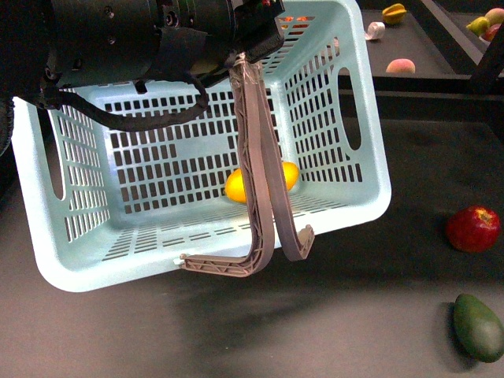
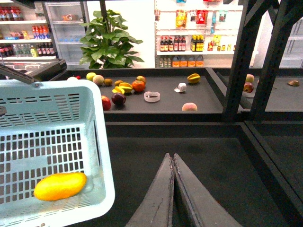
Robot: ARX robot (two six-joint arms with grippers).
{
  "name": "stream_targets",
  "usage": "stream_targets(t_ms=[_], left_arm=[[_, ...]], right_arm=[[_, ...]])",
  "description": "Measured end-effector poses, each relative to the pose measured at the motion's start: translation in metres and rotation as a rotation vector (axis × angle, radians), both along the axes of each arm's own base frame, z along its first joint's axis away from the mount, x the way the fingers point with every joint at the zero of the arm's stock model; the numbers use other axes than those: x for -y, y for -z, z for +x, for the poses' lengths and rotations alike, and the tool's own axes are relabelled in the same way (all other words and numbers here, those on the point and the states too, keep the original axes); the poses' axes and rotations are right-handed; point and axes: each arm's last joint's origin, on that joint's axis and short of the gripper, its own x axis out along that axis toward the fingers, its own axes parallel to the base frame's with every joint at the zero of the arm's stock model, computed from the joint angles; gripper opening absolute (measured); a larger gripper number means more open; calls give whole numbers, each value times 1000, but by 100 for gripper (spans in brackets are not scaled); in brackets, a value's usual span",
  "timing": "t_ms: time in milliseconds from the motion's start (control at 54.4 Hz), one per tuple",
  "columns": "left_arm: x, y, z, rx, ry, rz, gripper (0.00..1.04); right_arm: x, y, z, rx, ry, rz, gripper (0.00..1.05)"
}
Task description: Pick mango with right arm and hold basket with left
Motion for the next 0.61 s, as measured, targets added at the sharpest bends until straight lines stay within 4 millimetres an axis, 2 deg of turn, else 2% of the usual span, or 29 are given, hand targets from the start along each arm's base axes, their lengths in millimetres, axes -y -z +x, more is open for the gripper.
stream_targets(t_ms=[533, 606], left_arm=[[0, 0, 0, 0, 0, 0, 6], [0, 0, 0, 0, 0, 0, 6]], right_arm=[[0, 1, -9, 0, -3, 0, 2], [0, 4, -15, -31, -4, -1, 2]])
